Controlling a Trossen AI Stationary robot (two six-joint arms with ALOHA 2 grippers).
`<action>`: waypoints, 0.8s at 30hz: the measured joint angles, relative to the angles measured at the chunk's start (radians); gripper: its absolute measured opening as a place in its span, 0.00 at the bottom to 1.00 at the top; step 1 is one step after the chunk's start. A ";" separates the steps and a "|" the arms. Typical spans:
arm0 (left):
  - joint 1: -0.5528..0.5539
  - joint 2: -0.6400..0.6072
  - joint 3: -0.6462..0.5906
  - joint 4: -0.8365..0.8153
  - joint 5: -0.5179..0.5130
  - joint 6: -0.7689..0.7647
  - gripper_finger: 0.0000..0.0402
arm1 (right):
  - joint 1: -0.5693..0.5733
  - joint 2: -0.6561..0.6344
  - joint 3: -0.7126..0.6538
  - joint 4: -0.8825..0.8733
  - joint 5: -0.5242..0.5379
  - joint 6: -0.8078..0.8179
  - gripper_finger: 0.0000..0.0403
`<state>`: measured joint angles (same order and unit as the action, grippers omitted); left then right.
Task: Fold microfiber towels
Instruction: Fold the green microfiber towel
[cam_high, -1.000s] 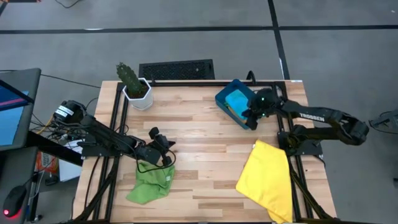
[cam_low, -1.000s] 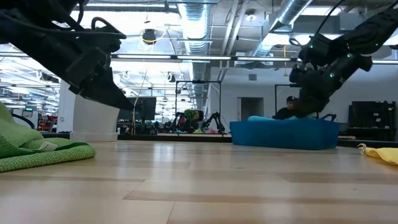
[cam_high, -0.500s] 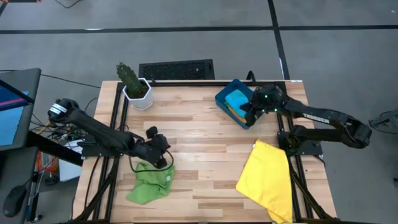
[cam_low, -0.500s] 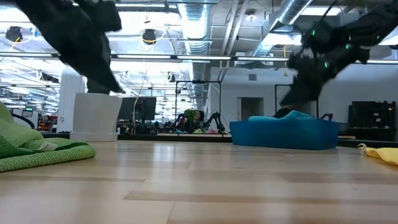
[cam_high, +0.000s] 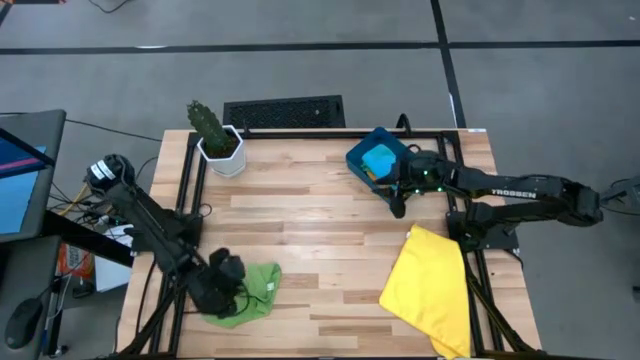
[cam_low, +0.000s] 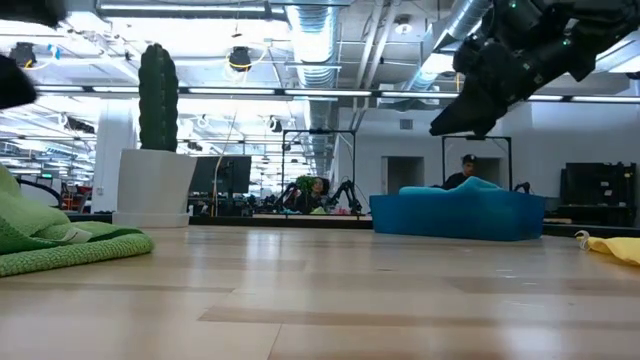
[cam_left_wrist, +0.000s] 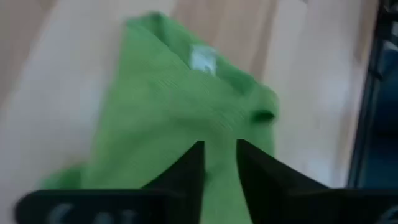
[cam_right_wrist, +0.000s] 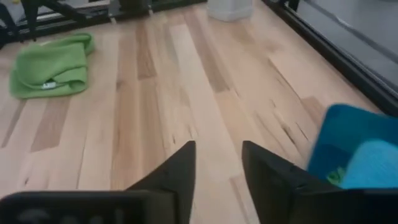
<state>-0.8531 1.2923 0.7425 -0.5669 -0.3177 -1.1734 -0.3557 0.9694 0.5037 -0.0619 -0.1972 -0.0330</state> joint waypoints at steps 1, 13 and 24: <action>-0.018 0.007 0.005 0.003 0.003 -0.010 0.25 | 0.013 0.009 0.000 0.021 0.012 0.000 0.41; -0.135 0.220 0.024 -0.136 0.213 0.036 0.51 | 0.062 0.119 0.000 0.131 0.020 0.033 0.50; -0.136 0.249 0.069 -0.264 0.225 0.026 0.50 | 0.061 0.199 -0.001 0.226 0.016 0.034 0.44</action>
<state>-0.9893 1.5418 0.8114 -0.8304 -0.0923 -1.1469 -0.2943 1.1681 0.5032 0.1641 -0.1810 0.0013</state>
